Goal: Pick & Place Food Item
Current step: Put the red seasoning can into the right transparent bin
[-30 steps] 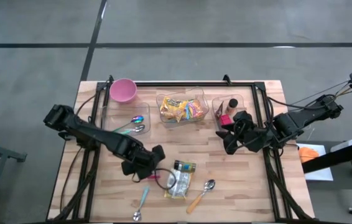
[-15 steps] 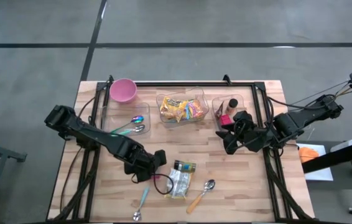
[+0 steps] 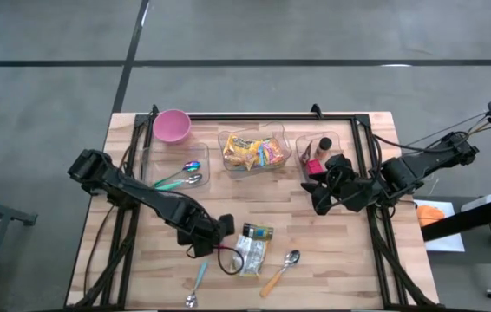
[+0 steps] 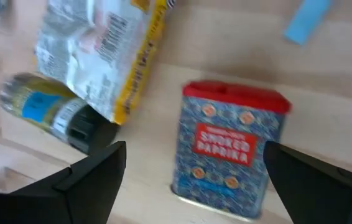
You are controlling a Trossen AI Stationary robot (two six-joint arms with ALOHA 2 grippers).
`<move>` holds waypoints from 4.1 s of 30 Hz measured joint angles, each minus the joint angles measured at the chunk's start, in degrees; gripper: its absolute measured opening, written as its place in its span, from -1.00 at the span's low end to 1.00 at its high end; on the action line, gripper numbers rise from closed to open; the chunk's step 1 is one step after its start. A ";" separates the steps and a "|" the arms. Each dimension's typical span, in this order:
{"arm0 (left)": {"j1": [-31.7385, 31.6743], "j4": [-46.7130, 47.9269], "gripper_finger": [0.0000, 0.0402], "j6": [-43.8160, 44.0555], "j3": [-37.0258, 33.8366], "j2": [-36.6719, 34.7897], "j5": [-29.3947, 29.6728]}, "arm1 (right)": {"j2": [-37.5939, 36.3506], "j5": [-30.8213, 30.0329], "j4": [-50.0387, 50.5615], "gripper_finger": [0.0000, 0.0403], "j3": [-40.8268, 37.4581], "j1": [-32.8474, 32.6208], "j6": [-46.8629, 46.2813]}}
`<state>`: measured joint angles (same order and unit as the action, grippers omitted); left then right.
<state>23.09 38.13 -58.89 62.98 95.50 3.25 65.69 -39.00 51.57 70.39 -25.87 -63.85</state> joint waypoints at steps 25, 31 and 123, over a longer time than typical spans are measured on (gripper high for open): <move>-0.15 -6.22 0.91 -2.66 -5.54 5.09 0.13 | -0.02 0.00 -0.22 0.05 0.11 0.02 -0.70; -0.20 -4.94 0.91 -1.29 -4.37 6.82 2.74 | -0.04 0.00 -0.17 0.05 0.11 0.02 -0.68; -17.77 -45.17 0.42 75.23 5.50 -28.05 -35.28 | 15.02 26.42 -33.58 0.05 28.19 11.78 44.24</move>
<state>5.32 -7.04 16.34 68.49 67.45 -32.02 80.71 -12.58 17.99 98.58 -14.09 -19.61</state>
